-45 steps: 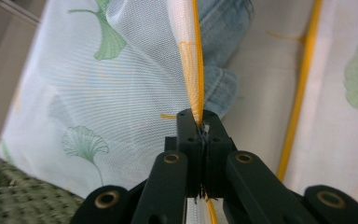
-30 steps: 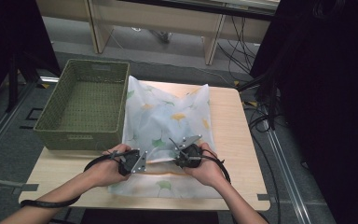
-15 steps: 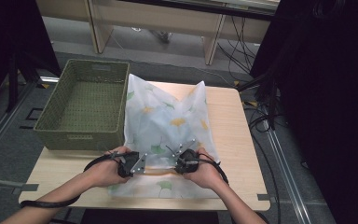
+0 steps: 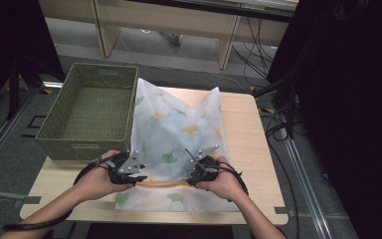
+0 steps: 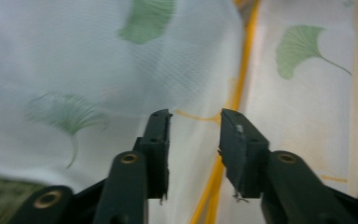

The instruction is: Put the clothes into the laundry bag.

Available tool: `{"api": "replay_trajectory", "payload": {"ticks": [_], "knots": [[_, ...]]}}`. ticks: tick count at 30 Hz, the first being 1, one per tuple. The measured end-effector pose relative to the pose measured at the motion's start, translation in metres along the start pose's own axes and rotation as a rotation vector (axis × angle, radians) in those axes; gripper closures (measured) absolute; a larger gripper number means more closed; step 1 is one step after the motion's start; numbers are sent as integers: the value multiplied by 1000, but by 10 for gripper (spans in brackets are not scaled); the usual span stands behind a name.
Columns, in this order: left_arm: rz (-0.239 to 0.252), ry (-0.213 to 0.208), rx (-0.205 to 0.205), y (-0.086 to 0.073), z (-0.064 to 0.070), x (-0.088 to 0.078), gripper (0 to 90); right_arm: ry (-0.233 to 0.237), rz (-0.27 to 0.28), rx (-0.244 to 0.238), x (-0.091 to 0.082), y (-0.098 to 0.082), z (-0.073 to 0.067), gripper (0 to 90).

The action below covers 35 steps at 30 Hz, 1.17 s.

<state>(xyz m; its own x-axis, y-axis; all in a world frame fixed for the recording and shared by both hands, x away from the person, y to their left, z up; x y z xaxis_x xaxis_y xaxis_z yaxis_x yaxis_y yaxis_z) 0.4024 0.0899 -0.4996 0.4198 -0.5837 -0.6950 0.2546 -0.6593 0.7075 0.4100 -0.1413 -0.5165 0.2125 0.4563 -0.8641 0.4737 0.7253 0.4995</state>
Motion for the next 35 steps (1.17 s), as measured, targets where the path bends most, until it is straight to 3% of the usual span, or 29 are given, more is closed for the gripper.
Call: {"api": "replay_trajectory", "payload": {"ticks": [2, 3, 5, 6, 8, 9, 10, 15, 19, 26, 35], "knots": [[34, 13, -47, -1, -4, -7, 547, 2, 45, -33, -9, 2, 5, 613], [49, 26, -69, -2, -6, -10, 533, -1, 45, 21, -15, 0, 3, 598], [64, 46, -91, -5, -8, -16, 507, -9, 80, 39, -25, -3, 7, 583], [64, 55, -94, -7, -9, -20, 500, -15, 111, 15, -29, -5, 11, 581], [80, 68, -111, -11, -9, -25, 486, -50, 154, 51, -39, -11, 18, 582], [88, 75, -123, -13, -9, -28, 480, -66, 164, 111, -44, -16, 19, 582], [89, 78, -132, -16, -9, -30, 475, -83, 190, 94, -47, -19, 24, 582], [110, 92, -197, -27, -6, -39, 439, -140, 237, 163, -58, -39, 34, 599], [117, 119, -210, -34, -6, -42, 433, -228, 313, 189, -65, -47, 47, 598], [141, 159, -214, -33, -10, -43, 436, -340, 383, 221, -75, -50, 58, 603], [138, 203, -221, -41, -22, -43, 422, -363, 388, 252, -76, -56, 66, 573]]}}
Point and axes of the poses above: each handheld gripper's, and its own axes: x roughly forward along the jaws, y roughly out of its top, z roughly to its right, the point moved 7 cm from there along x, roughly forward along the jaws, and after that the axes turned 7 degrees about -x, right-handed, at the moved point
